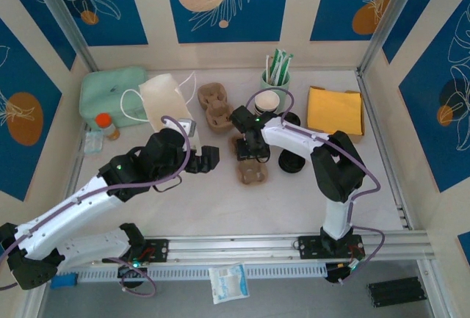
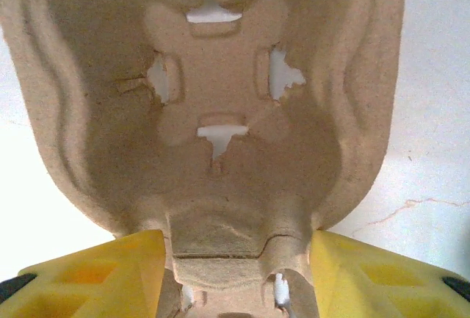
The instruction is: Pack the takeout coffee
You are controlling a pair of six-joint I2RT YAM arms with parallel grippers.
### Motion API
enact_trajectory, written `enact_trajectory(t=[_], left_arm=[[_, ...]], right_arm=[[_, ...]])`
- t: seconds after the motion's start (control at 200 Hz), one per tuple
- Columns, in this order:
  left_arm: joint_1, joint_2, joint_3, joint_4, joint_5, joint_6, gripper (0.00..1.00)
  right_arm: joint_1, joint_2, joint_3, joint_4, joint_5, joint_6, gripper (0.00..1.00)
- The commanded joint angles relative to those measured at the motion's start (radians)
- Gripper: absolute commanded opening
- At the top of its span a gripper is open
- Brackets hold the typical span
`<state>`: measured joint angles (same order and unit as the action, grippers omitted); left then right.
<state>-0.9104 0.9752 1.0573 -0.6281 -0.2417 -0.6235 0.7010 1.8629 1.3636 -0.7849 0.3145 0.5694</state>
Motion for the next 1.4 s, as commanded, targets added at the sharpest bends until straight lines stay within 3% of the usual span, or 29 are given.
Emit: enact_trajectory(t=[0.0, 0.465, 1.395], left_arm=[[-0.005, -0.008, 0.004, -0.009, -0.015, -0.001, 0.99], [-0.005, 0.002, 0.008, -0.008, -0.012, 0.0, 1.0], [-0.005, 0.004, 0.016, -0.008, -0.013, 0.005, 1.0]], right_arm=[[0.008, 0.022, 0.025, -0.004, -0.009, -0.02, 0.52], [0.034, -0.021, 0.032, -0.012, 0.026, -0.028, 0.51], [0.017, 0.062, 0.021, 0.015, 0.023, -0.036, 0.45]])
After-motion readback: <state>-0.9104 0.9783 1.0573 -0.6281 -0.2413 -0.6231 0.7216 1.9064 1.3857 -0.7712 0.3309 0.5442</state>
